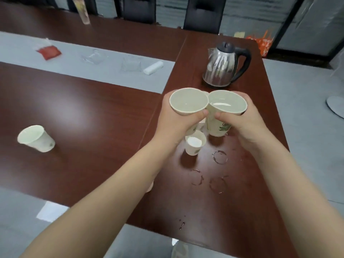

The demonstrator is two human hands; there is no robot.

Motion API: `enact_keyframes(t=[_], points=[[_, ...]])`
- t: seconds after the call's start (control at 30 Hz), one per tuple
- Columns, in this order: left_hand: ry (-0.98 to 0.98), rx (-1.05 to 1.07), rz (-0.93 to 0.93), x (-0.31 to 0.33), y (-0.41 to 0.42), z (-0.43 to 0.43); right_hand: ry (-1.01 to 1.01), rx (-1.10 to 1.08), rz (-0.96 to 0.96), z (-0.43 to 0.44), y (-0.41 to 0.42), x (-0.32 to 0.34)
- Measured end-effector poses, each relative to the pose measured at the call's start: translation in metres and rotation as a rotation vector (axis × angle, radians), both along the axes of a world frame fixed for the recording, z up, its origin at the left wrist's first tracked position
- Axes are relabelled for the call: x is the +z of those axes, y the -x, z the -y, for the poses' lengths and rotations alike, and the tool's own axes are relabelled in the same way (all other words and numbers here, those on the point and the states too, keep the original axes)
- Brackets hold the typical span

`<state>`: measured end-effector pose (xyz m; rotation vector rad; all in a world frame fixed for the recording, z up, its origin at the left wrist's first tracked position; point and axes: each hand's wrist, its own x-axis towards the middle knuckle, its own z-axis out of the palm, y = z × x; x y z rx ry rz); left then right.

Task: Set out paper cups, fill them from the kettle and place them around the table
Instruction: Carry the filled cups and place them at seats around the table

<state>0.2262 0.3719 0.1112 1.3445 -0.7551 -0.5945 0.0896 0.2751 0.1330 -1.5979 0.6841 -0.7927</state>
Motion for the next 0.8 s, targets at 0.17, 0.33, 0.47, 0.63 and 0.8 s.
enact_keyframes(t=[0.17,0.33,0.47,0.63,0.8], points=[[0.001,0.100,-0.059,0.017,-0.061,-0.063,-0.031,0.055,0.036,-0.047,-0.068,0.016],[0.007,0.194,-0.059,0.021,-0.137,-0.134,-0.042,0.161,0.048,-0.101,-0.147,0.023],[0.008,0.268,-0.032,0.026,-0.193,-0.188,-0.072,0.254,0.094,-0.146,-0.206,0.031],[0.004,0.333,0.000,0.029,-0.268,-0.268,-0.084,0.374,0.065,-0.215,-0.286,0.036],[0.000,0.435,-0.005,0.027,-0.316,-0.346,-0.092,0.528,0.024,-0.273,-0.359,0.033]])
